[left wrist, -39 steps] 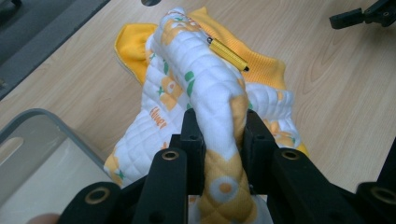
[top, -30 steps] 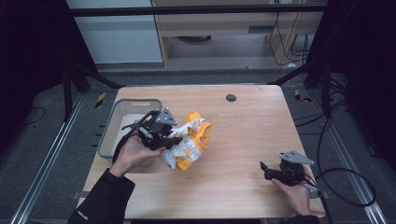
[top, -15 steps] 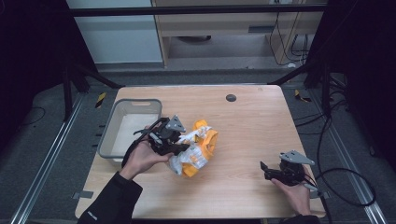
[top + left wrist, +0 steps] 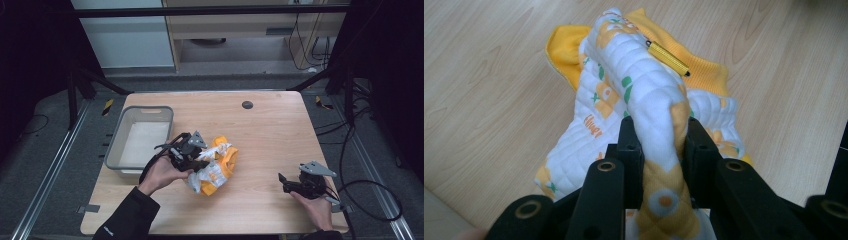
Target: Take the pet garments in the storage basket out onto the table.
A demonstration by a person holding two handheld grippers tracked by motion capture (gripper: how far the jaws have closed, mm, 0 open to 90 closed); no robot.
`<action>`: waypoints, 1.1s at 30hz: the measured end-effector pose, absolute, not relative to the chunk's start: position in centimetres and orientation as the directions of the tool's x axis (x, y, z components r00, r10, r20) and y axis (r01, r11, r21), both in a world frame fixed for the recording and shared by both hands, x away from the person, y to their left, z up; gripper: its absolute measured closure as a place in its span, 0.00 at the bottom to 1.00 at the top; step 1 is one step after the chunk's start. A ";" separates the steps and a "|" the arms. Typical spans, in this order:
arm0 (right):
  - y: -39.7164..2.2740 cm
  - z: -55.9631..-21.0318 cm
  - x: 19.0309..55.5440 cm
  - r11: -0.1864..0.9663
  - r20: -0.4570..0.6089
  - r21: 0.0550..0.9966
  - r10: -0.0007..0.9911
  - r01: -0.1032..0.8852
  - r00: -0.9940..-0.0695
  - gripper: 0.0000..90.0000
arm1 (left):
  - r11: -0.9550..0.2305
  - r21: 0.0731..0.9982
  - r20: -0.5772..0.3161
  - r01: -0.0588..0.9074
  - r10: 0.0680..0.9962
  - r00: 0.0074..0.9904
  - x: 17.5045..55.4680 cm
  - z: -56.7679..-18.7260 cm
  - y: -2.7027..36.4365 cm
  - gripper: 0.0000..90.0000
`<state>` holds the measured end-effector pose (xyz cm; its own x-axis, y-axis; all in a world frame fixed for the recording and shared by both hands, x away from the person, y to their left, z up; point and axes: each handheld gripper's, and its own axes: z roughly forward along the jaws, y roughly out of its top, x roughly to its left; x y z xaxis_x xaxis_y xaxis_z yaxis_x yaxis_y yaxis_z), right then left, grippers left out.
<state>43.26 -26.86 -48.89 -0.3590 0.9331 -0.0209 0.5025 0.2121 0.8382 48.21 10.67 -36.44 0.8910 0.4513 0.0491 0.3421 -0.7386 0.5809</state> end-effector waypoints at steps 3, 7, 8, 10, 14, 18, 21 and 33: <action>-26.9 -48.9 43.3 0.212 -0.022 0.838 0.933 0.502 -0.358 0.13 | -0.742 0.579 0.046 0.339 0.444 0.895 48.2 -36.9 10.3 0.82; -26.8 -48.9 43.2 0.209 -0.017 0.837 0.933 0.505 -0.359 0.13 | -0.749 0.574 0.042 0.333 0.433 0.901 48.1 -37.5 9.7 0.82; -26.8 -48.9 43.2 0.209 -0.016 0.837 0.933 0.505 -0.358 0.13 | -0.749 0.572 0.039 0.333 0.431 0.901 48.1 -37.7 9.5 0.82; -26.8 -48.9 43.2 0.209 -0.017 0.837 0.933 0.505 -0.359 0.13 | -0.750 0.572 0.037 0.332 0.429 0.903 48.1 -38.0 9.3 0.82; -26.8 -48.9 43.2 0.211 -0.018 0.837 0.933 0.504 -0.361 0.13 | -0.753 0.566 0.032 0.336 0.427 0.903 48.2 -38.6 9.1 0.82; -26.8 -48.9 43.2 0.209 -0.017 0.838 0.933 0.504 -0.359 0.13 | -0.755 0.564 0.029 0.335 0.423 0.906 48.3 -39.1 8.9 0.82; -26.9 -48.9 43.3 0.214 -0.023 0.839 0.932 0.501 -0.361 0.13 | -0.756 0.562 0.020 0.335 0.418 0.908 48.3 -39.5 8.7 0.82; -26.8 -48.9 43.2 0.211 -0.017 0.837 0.932 0.505 -0.362 0.13 | -0.763 0.551 0.007 0.338 0.410 0.912 48.2 -41.1 8.1 0.81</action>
<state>43.22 -26.78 -48.88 -0.3618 0.9321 -0.0167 0.5046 0.2109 0.8372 48.22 8.13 -41.14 0.9122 0.4098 0.0071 0.3383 -0.7626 0.5513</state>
